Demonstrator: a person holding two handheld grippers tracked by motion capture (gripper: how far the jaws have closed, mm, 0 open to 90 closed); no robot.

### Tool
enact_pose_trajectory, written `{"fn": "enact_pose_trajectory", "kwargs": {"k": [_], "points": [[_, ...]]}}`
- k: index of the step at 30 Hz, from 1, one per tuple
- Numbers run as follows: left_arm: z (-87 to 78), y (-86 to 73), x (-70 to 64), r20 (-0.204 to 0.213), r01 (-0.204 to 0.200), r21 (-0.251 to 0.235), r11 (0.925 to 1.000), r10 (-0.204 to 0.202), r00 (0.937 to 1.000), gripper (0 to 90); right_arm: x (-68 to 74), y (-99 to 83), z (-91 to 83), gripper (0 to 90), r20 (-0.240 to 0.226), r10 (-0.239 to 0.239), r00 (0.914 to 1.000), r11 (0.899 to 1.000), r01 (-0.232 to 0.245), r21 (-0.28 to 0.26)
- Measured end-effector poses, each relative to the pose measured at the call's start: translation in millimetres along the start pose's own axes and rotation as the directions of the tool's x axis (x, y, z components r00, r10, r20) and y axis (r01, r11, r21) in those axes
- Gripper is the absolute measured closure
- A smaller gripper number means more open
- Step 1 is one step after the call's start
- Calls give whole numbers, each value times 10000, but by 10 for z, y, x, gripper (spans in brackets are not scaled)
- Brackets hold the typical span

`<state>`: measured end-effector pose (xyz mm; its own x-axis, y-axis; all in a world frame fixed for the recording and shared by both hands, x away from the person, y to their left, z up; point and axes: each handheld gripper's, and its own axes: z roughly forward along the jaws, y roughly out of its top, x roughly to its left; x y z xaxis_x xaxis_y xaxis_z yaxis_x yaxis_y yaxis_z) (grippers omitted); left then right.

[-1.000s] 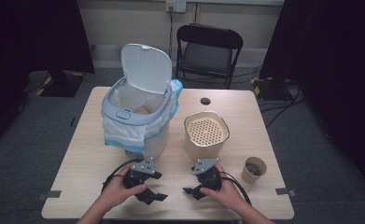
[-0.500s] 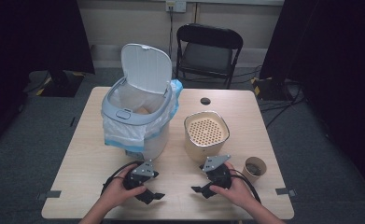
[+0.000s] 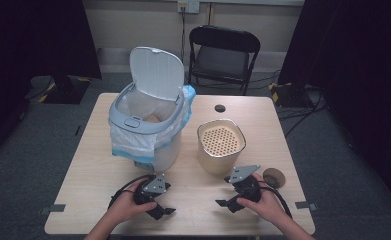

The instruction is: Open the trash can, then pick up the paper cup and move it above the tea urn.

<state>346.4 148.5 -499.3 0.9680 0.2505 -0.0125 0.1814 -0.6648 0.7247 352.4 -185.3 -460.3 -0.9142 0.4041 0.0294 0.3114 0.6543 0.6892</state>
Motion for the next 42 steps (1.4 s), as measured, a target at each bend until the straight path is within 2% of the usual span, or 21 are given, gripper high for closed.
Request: {"fn": "enact_pose_trajectory", "kwargs": {"k": [2,10,21,23,28,42], "points": [[7,-24,1,55,53,-256,9997,-52,10000,127,-20,-9,-90,148,68,94,9999,9999,-93,-59],[13,-21,4,101,39,-224,9997,-37,9999,107,-76,-53,-222,148,137,126,9998,9999,-126,-17],[20,-19,5,177,-123,-173,9998,126,9998,81,-77,-2,-388,148,125,-49,9999,9999,48,93],[19,-12,1,195,-147,-30,9999,147,9997,64,-79,-11,-416,148,153,-38,9999,9999,37,104],[25,-15,1,235,-134,-106,9999,136,9996,57,-92,-31,-473,148,91,24,10000,9998,-25,190],[26,-17,-2,223,-125,-129,9998,128,9997,55,-220,-1,-772,148,227,338,9992,9993,-334,-181]]}}
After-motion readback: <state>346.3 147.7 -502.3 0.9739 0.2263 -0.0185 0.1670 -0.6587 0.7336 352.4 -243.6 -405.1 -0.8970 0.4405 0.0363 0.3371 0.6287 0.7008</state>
